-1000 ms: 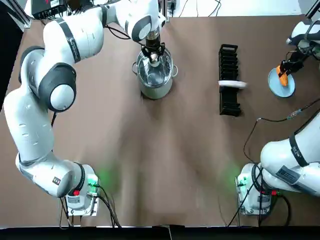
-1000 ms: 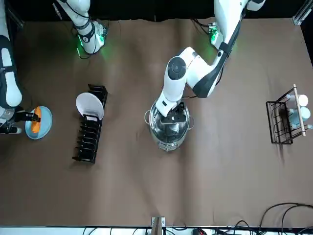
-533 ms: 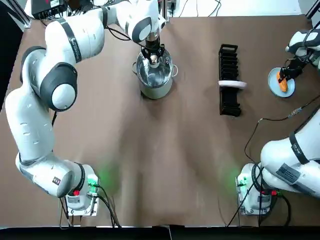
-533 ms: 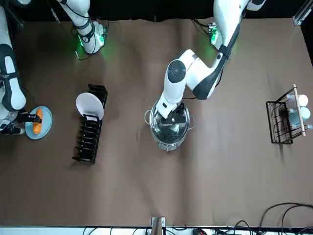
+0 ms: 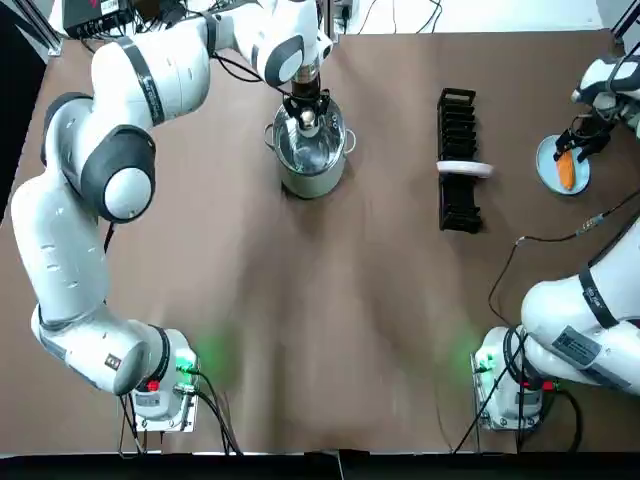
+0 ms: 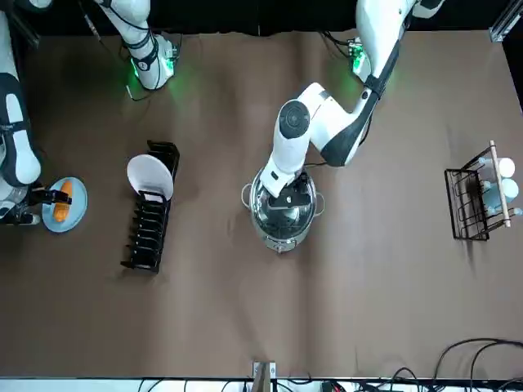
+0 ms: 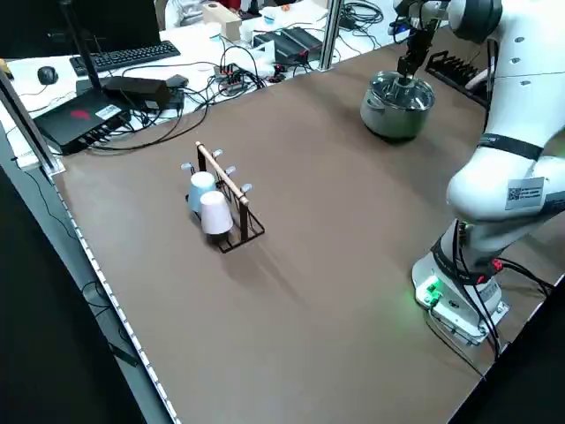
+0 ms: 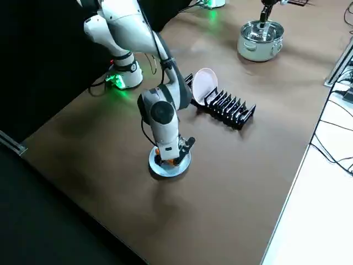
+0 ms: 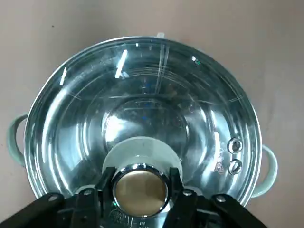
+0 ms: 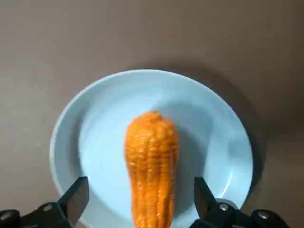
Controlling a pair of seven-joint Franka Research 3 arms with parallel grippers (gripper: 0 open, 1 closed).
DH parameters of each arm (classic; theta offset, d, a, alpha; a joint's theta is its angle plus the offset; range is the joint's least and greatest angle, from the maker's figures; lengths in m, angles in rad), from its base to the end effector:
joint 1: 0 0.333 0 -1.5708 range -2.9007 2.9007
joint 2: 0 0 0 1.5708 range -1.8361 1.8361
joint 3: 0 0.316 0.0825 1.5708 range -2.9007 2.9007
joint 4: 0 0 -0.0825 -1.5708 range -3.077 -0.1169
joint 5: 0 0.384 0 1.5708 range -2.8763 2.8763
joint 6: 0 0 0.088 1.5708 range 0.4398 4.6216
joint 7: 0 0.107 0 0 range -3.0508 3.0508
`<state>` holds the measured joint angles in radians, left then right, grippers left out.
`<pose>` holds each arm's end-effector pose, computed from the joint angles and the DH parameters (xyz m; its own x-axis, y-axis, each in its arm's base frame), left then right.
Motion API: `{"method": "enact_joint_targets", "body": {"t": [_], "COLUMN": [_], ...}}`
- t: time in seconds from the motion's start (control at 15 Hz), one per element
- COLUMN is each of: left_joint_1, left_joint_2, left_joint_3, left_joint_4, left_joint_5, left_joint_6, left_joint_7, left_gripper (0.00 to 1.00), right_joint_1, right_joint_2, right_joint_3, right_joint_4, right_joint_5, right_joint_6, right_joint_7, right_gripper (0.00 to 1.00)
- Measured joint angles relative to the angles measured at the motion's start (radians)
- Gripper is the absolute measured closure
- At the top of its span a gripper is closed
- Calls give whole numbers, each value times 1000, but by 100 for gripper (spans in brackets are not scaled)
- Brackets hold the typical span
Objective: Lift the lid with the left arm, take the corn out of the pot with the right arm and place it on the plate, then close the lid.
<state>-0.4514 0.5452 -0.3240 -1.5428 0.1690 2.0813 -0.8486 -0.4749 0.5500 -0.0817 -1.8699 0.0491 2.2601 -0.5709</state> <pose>0.5261 -0.4564 0.3499 0.9993 0.0380 0.0033 0.0379 -0.9989 0.0290 0.5292 -0.3253 0.2069 0.9905 -0.0059 -0.1373 -0.0165 -0.9970 -0.0761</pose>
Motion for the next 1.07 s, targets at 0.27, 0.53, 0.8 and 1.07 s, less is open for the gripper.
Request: {"method": "enact_joint_targets", "body": {"t": [0.27,0.53,0.8,1.07], "left_joint_1": [-6,-6,-6,3], "left_joint_2": [2,2,2,-7], "left_joint_3": [1,1,1,2], "left_joint_4": [0,0,6,27], "left_joint_5": [2,2,2,2], "left_joint_6": [-3,-3,-3,-3], "left_joint_7": [-11,-19,-19,-19], "left_gripper": [49,49,28,7], "right_joint_1": [57,175,323,435], "right_joint_2": [-45,-103,-189,-308], "right_joint_3": [11,18,22,23], "right_joint_4": [196,293,307,314], "right_joint_5": [0,2,3,3], "right_joint_6": [-351,-451,-519,-633], "right_joint_7": [33,111,221,287], "right_gripper": [1,1,0,0]}}
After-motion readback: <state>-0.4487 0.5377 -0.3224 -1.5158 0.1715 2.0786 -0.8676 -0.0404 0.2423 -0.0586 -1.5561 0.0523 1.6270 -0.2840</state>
